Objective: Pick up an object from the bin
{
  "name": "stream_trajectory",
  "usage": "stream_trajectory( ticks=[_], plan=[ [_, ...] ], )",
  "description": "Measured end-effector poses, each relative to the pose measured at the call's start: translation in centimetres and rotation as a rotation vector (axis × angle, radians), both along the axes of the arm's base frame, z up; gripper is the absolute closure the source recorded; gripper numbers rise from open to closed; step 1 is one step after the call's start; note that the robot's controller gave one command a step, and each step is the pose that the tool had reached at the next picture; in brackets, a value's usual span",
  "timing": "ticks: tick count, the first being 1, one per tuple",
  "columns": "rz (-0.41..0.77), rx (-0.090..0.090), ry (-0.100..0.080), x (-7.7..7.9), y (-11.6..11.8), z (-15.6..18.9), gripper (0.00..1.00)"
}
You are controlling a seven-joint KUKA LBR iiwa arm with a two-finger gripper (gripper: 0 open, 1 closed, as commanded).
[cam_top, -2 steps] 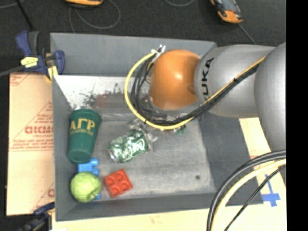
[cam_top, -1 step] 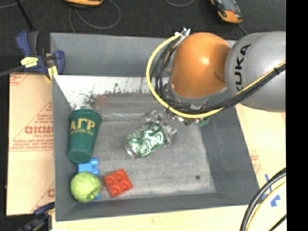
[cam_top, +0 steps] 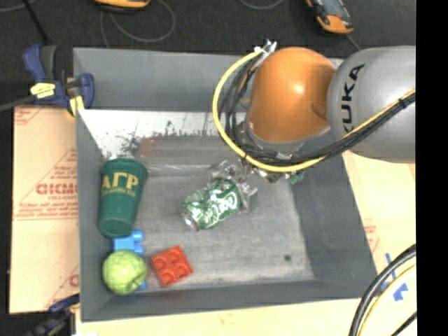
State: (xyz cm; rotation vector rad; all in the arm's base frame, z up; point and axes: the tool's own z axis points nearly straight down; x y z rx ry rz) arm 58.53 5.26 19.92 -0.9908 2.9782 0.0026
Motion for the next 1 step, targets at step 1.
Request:
stream_trajectory(
  ticks=[1],
  plan=[
    [-0.033,0.001,-0.001,-0.16,-0.33,1.58,1.00]
  ],
)
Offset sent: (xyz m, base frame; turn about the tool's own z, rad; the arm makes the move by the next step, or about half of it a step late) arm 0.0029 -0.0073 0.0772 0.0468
